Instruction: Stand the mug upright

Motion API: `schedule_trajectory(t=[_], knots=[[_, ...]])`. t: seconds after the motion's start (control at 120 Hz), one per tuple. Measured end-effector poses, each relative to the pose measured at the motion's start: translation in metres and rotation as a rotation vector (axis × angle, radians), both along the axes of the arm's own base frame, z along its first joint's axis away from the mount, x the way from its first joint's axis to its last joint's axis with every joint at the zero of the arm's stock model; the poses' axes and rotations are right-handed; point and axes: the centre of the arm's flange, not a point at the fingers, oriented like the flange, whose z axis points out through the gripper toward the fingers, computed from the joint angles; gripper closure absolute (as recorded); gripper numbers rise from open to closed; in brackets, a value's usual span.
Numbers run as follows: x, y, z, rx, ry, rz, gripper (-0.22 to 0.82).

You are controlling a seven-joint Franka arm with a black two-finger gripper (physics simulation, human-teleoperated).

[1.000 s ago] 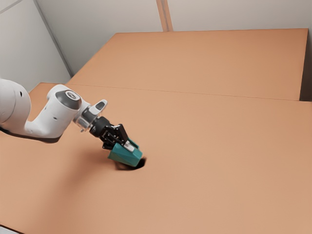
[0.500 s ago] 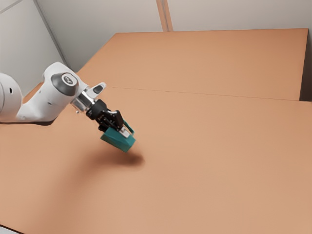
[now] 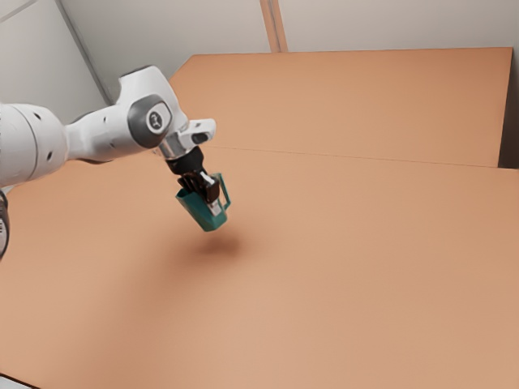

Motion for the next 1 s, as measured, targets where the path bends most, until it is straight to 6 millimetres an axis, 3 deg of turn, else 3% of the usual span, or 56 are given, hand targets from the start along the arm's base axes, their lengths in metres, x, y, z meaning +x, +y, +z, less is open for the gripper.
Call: schedule_trajectory(t=[0.467,0.733,1.0], knots=[[0.009,-0.019,-0.032,0.29,-0.025,-0.23,0.78],[0.018,-0.022,-0.067,0.34,-0.021,-0.286,0.78],[0.025,-0.026,-0.077,0.347,-0.072,-0.313,0.78]])
